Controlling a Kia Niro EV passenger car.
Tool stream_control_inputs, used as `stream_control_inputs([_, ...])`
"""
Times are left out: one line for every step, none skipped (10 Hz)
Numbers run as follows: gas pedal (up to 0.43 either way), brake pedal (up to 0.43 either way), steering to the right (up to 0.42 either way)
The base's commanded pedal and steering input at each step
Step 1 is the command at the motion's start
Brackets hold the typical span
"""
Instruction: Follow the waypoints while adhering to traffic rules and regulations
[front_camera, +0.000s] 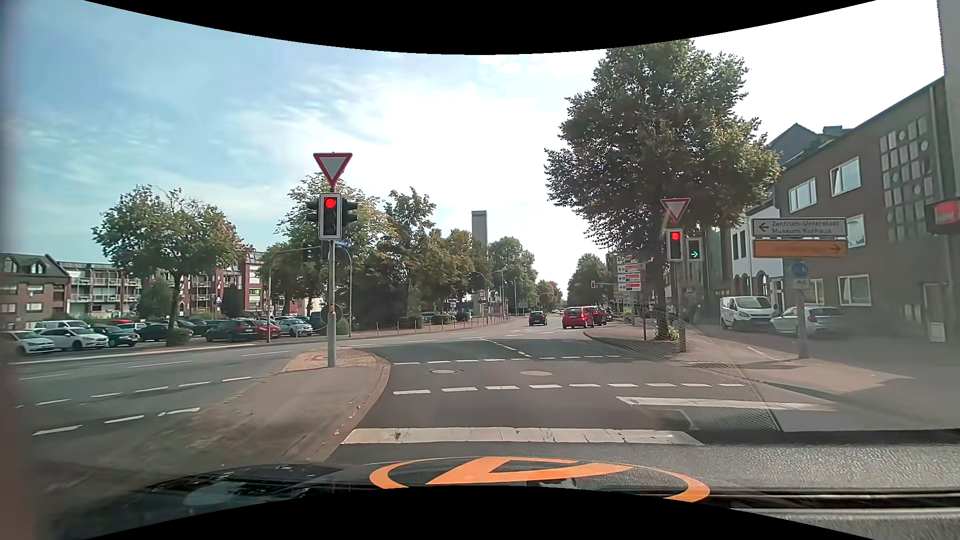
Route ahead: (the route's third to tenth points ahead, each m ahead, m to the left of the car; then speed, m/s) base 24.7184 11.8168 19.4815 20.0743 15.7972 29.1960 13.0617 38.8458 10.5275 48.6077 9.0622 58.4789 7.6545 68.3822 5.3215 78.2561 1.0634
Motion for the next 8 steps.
stream_control_inputs([0.0, 0.201, -0.015])
stream_control_inputs([0.0, 0.201, -0.015])
stream_control_inputs([0.0, 0.207, -0.014])
stream_control_inputs([0.0, 0.213, -0.014])
stream_control_inputs([0.0, 0.207, -0.013])
stream_control_inputs([0.0, 0.213, -0.013])
stream_control_inputs([0.0, 0.207, -0.013])
stream_control_inputs([0.0, 0.207, -0.013])
